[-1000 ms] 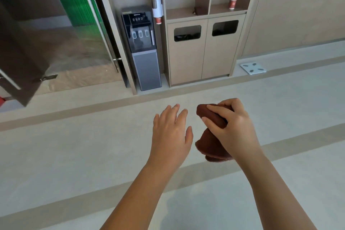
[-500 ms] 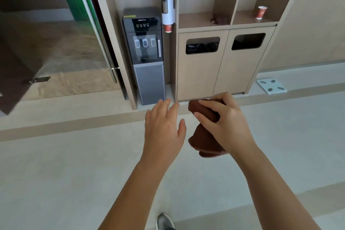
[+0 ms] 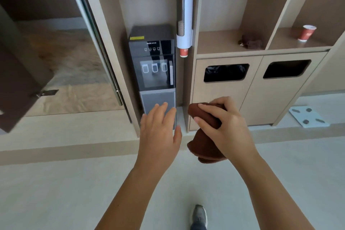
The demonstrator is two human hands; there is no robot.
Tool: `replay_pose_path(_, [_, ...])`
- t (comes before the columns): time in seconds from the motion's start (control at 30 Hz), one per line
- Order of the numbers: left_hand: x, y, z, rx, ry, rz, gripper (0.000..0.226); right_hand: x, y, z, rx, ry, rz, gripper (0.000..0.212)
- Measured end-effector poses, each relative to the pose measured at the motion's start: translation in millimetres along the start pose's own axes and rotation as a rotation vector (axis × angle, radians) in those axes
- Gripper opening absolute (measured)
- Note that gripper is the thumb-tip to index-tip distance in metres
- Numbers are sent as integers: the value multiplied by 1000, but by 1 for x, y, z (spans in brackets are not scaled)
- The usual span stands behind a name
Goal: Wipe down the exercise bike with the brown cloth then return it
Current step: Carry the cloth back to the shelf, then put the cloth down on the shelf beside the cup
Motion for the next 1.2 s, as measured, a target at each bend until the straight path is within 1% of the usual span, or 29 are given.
replay_pose_path(0.13, [7,-12,99,24,-28,8,42,-6,-37,95,-18,-15,12,35])
replay_pose_path(0.23, [-1,-12,161,32,-85,-1,40,-11,-46,163,-63,-21,26,34])
replay_pose_path(0.43, [-14,25,263,-20,-146,32,42,8,-39,280,-155,12,14,35])
replay_pose_path(0.6, [-29,63,345,9,-220,22,42,38,-32,362,-174,-10,31,34])
replay_pose_path(0.77, [-52,93,427,145,-258,18,41,56,-19,439,-164,-129,-6,36])
replay_pose_path(1.0, [-93,101,539,407,-292,21,40,35,10,538,-169,-382,-57,36])
replay_pose_path(1.2, [-107,94,607,488,-329,5,38,4,3,587,-181,-496,-74,33])
Point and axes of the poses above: each hand's wrist, its own z-axis towards the middle knuckle, its own x-axis out of the palm, y = z × x, the point moved 10 cm from there along z, towards the middle knuckle, and after that the axes turned 7 degrees about y, right-handed, at the moved point
